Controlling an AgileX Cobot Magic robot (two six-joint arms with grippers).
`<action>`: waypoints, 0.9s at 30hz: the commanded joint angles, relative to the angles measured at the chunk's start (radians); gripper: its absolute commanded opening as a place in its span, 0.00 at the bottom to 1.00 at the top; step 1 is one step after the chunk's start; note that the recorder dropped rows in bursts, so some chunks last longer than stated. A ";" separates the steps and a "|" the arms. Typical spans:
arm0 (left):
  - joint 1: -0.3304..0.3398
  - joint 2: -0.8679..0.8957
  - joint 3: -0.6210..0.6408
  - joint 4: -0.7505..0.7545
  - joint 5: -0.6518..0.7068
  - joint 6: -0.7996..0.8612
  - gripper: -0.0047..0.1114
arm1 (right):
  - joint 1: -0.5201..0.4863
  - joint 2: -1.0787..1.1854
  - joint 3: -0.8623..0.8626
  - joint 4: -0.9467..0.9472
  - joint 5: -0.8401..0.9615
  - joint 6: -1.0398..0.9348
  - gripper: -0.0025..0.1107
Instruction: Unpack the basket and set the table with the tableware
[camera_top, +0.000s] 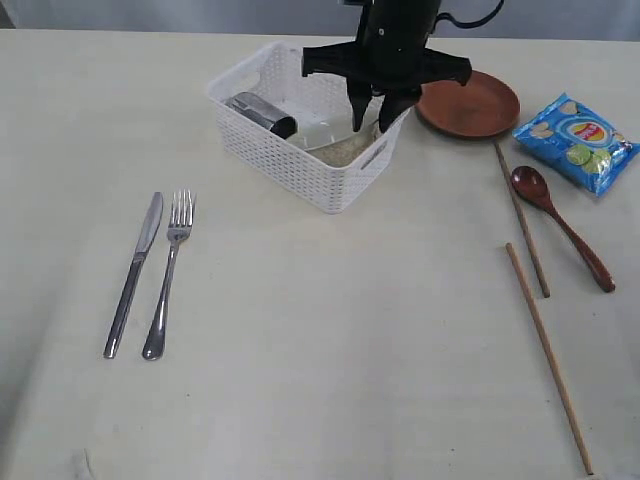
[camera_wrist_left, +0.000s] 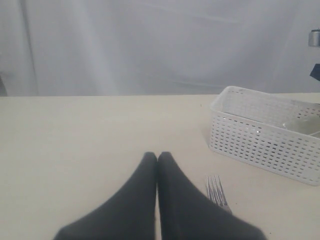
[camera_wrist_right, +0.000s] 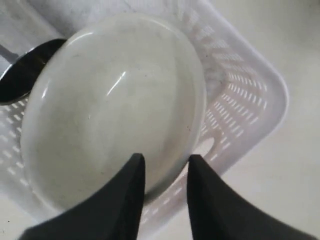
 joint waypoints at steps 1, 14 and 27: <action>-0.001 -0.004 0.003 -0.004 -0.006 0.000 0.04 | -0.003 0.019 0.004 0.047 -0.047 0.007 0.14; -0.001 -0.004 0.003 -0.004 -0.006 0.000 0.04 | -0.003 0.022 -0.077 -0.053 -0.049 0.000 0.02; -0.001 -0.004 0.003 -0.004 -0.006 0.000 0.04 | -0.070 0.022 -0.276 -0.153 0.025 -0.059 0.02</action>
